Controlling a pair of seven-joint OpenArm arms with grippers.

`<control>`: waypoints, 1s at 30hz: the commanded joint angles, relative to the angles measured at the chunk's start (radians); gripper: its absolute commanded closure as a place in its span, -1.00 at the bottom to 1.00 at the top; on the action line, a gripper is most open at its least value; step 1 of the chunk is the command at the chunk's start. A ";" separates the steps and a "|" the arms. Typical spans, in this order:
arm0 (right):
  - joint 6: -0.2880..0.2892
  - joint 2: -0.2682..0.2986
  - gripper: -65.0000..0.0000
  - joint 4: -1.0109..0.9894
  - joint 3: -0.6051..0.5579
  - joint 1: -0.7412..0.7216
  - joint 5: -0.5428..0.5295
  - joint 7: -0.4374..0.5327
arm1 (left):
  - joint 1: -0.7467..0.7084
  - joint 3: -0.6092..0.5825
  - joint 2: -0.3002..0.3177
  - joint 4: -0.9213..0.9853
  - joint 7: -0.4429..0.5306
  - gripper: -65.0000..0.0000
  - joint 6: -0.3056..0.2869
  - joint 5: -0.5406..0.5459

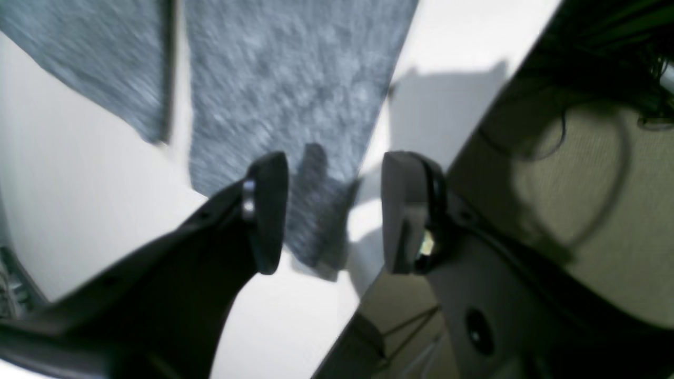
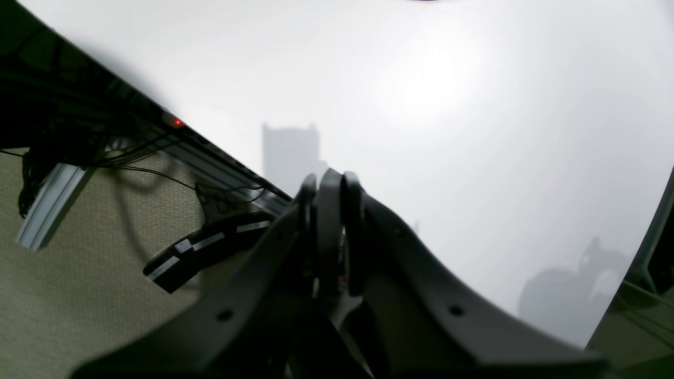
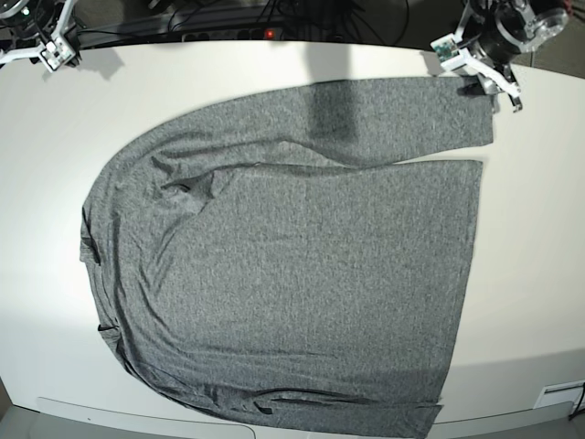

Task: Fold the T-shirt properly
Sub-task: 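Lower both grippers onto the shirt's shoulder edge and grasp it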

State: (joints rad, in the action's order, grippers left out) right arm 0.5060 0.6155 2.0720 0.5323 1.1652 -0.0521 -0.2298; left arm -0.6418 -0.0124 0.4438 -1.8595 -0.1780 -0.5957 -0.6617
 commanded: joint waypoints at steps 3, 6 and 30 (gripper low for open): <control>-0.012 0.011 0.93 0.017 0.010 0.012 -0.004 0.012 | 0.035 0.004 0.008 0.052 0.021 0.13 0.003 -0.004; -0.012 0.011 0.93 0.017 0.010 0.012 -0.004 0.012 | 0.066 0.004 0.008 0.097 0.022 0.13 0.003 -0.003; 0.011 0.018 0.16 0.016 0.010 -0.002 0.000 0.032 | 0.093 0.004 0.003 0.146 0.074 1.00 -0.102 0.000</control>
State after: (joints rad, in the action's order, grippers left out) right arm 0.5247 0.6235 2.0720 0.5323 1.1572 -0.0505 -0.2150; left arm -0.5377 -0.0082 0.4377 -1.7145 -0.0856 -0.6769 -0.6540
